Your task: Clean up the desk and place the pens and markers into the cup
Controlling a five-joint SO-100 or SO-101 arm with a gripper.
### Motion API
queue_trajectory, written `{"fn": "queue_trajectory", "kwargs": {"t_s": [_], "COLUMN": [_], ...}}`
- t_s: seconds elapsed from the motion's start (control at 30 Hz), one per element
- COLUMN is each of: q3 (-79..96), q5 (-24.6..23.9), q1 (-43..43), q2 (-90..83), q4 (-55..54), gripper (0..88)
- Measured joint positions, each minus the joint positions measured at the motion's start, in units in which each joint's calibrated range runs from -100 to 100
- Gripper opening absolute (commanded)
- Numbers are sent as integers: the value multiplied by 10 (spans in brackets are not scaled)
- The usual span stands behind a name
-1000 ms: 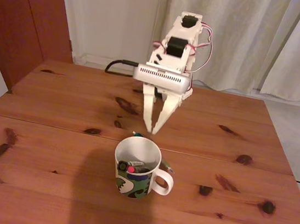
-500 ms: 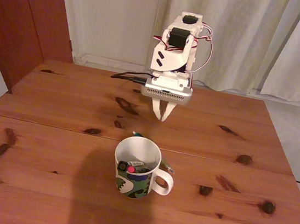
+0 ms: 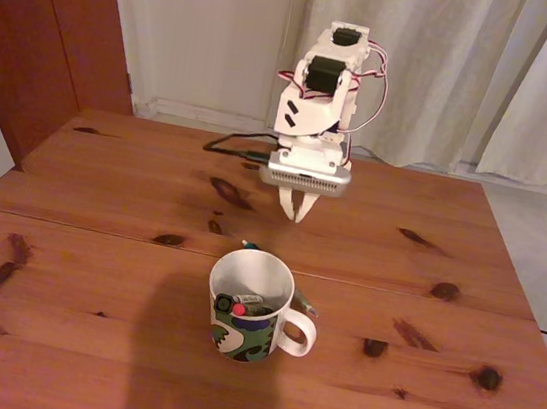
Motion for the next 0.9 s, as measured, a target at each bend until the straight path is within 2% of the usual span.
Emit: {"fn": "queue_trajectory", "kwargs": {"t_s": [0.17, 0.5, 0.9], "q3": [28, 30, -20], "q5": [48, 61, 125], "q1": [0, 26, 40], "q2": [0, 59, 152], "q4": [0, -15, -83], "gripper": [9, 9, 9]}}
